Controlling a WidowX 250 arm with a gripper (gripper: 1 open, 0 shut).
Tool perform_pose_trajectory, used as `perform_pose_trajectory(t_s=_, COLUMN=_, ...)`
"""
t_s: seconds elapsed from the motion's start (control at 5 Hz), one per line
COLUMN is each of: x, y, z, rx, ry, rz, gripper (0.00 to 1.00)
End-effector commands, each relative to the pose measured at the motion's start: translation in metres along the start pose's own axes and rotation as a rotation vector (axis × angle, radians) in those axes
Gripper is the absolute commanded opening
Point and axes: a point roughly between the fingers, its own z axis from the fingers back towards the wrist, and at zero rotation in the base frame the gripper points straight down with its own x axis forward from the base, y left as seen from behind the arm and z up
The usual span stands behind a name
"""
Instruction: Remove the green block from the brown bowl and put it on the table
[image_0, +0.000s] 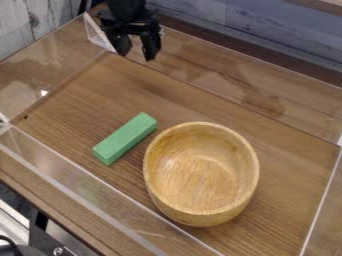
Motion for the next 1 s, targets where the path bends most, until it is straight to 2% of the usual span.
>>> perform_pose_trajectory(t_s=0.0, x=0.007, y=0.0, z=0.012, rx=-0.016, ry=-0.029, rz=-0.055, gripper=1.0)
perform_pose_trajectory(t_s=0.4, x=0.006, y=0.014, z=0.031, rx=-0.04, ry=-0.017, rz=-0.057, gripper=1.0)
perform_pose_trajectory(t_s=0.6, x=0.007, y=0.0, z=0.033, rx=-0.074, ry=-0.002, rz=-0.096, gripper=0.0)
perform_pose_trajectory(t_s=0.8, x=0.012, y=-0.013, z=0.03, rx=-0.1, ry=0.012, rz=-0.135, gripper=0.0)
